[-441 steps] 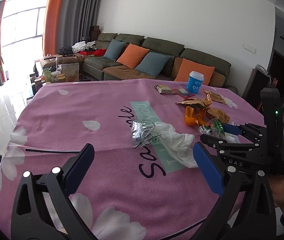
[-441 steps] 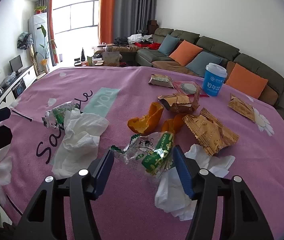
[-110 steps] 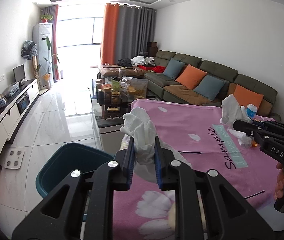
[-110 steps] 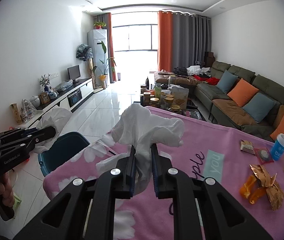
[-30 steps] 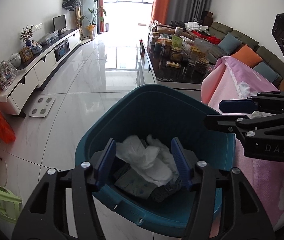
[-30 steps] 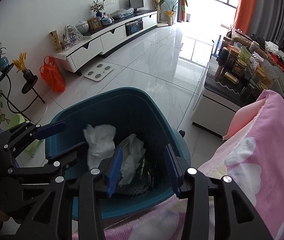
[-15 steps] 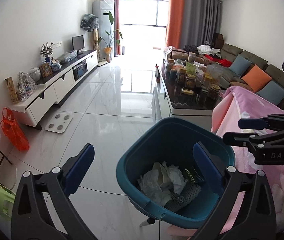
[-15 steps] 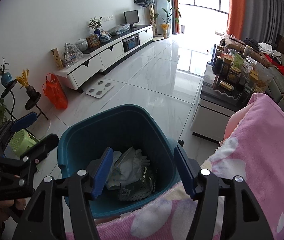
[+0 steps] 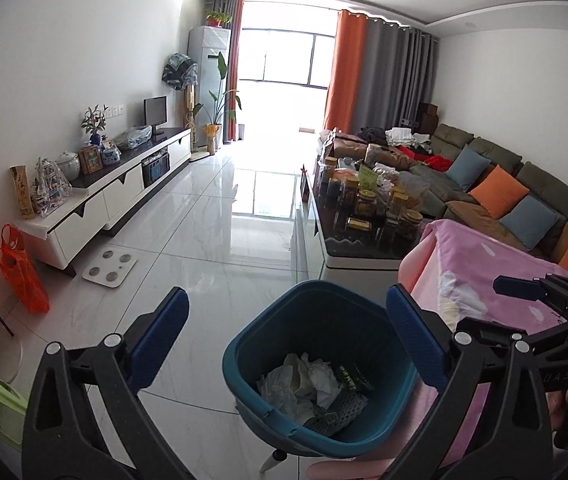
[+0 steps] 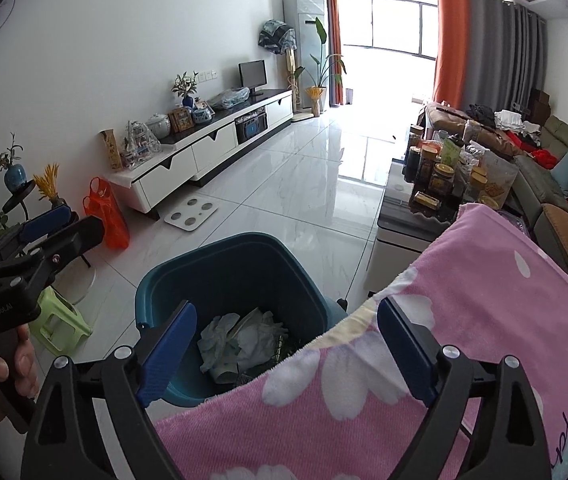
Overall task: Collect trash
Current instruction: 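Lift both open tools from the bin back over the table trash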
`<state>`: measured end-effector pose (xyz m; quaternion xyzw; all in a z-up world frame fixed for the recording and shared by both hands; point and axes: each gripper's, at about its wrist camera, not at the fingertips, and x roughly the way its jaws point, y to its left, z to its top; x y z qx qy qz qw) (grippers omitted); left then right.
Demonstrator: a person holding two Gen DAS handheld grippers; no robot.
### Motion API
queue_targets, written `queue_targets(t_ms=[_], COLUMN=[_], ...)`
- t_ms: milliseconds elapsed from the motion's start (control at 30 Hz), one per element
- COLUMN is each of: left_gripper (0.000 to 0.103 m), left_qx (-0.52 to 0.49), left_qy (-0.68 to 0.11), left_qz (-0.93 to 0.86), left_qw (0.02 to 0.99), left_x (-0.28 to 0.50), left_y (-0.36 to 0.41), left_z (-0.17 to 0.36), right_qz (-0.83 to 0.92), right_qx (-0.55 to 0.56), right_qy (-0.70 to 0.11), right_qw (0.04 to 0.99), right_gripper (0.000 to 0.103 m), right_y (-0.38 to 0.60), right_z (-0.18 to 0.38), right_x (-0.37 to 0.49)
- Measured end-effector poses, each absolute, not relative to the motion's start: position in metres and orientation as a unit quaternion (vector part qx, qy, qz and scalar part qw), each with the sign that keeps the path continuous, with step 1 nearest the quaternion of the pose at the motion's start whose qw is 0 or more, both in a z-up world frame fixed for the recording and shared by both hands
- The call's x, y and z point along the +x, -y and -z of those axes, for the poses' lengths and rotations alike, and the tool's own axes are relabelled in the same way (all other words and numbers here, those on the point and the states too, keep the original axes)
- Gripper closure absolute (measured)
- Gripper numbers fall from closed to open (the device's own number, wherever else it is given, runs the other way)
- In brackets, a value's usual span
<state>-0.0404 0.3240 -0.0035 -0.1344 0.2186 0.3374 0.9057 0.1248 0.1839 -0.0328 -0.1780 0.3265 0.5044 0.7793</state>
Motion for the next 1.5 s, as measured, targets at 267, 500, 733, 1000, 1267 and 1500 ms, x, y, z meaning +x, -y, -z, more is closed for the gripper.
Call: queue_targets(t_ms=[267, 500, 733, 1000, 1267, 1500], left_gripper=[0.006, 0.006, 0.006, 0.006, 0.006, 0.006], left_qx=[-0.113, -0.099, -0.072, -0.057, -0.047, -0.037], left_qy=[-0.187, -0.185, -0.204, -0.227, -0.234, -0.244], left_qz=[-0.288, -0.221, -0.14, -0.06, 0.002, 0.035], left_qw=[0.932, 0.952, 0.966, 0.97, 0.971, 0.968], left_x=[-0.031, -0.009, 0.019, 0.036, 0.045, 0.051], left_y=[-0.276, -0.224, -0.16, -0.101, -0.056, -0.033], left_z=[-0.031, -0.038, -0.03, -0.007, 0.004, 0.01], right_qz=[-0.478, -0.417, -0.333, -0.258, -0.188, -0.14], right_qx=[-0.133, -0.1, -0.07, -0.046, -0.026, -0.027], right_qy=[-0.296, -0.283, -0.287, -0.28, -0.282, -0.276], right_qw=[0.816, 0.858, 0.896, 0.924, 0.941, 0.95], right_gripper=[0.007, 0.007, 0.007, 0.007, 0.007, 0.007], right_y=[-0.116, -0.034, 0.047, 0.125, 0.179, 0.202], right_z=[0.013, 0.012, 0.026, 0.039, 0.042, 0.039], right_x=[0.121, 0.114, 0.106, 0.091, 0.073, 0.06])
